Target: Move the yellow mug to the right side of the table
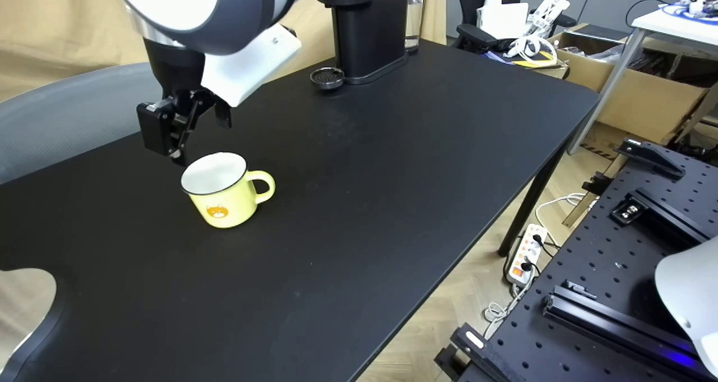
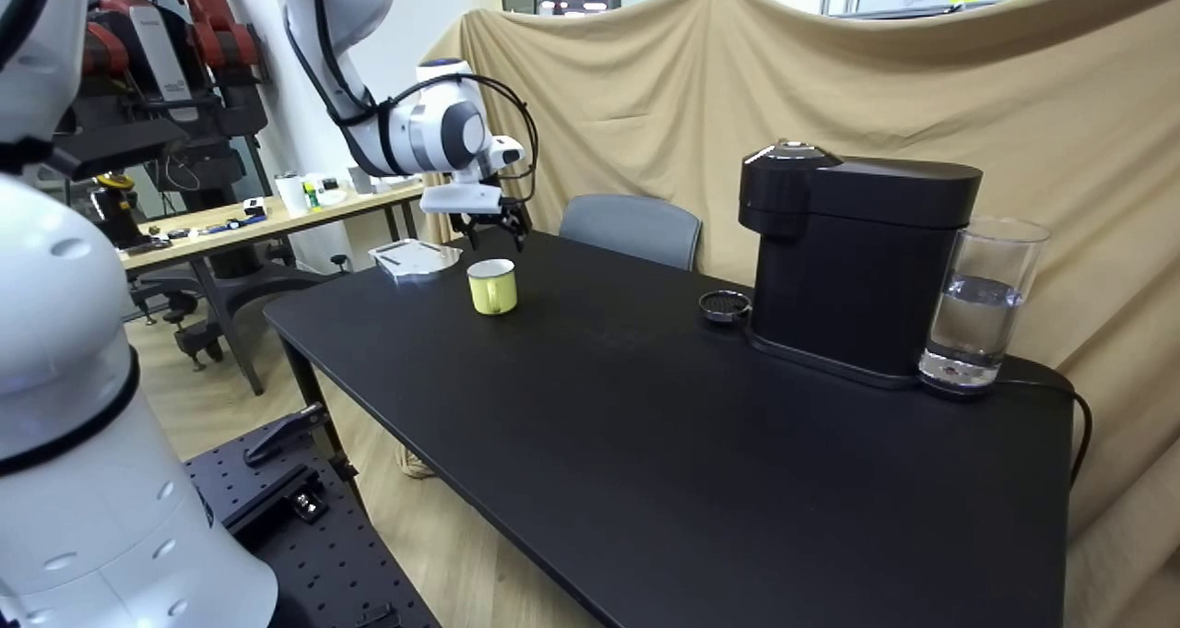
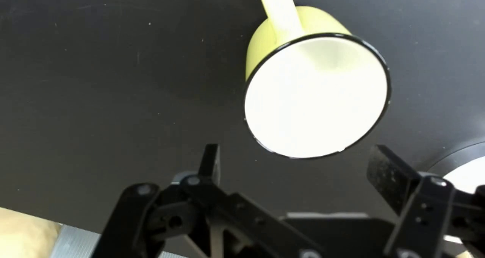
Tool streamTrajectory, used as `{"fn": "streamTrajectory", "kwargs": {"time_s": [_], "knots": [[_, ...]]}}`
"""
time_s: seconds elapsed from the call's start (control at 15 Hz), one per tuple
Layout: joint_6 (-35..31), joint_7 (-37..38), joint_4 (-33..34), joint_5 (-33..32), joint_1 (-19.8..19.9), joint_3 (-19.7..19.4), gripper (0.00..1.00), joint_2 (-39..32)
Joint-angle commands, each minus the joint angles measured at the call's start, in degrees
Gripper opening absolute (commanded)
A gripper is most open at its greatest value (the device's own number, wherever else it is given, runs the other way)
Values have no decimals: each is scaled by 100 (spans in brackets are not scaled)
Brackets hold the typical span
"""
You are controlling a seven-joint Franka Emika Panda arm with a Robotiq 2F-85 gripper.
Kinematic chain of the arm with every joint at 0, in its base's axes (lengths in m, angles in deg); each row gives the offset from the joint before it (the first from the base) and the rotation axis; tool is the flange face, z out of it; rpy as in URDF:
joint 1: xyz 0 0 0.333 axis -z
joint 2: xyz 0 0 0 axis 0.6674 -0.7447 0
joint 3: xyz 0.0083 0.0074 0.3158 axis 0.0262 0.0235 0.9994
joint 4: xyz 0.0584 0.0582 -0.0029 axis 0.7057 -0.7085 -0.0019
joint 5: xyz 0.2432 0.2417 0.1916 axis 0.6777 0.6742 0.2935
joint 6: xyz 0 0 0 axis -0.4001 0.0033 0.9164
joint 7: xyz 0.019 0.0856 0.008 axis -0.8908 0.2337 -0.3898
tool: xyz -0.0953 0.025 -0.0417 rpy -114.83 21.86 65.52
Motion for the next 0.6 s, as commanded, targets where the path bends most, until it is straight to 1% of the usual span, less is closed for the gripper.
{"fn": "streamTrajectory", "kwargs": {"time_s": [0.0, 0.27, 0.4, 0.47, 0.53], "knots": [[-72, 249, 306, -143, -157, -252, 100, -342], [-153, 209, 444, -142, -161, -423, 100, -631], [-85, 192, 558, -106, -150, -460, 100, -793], [-62, 107, 621, -41, -75, -391, 75, -882], [-75, 106, 664, -39, -78, -405, 74, -947]]}}
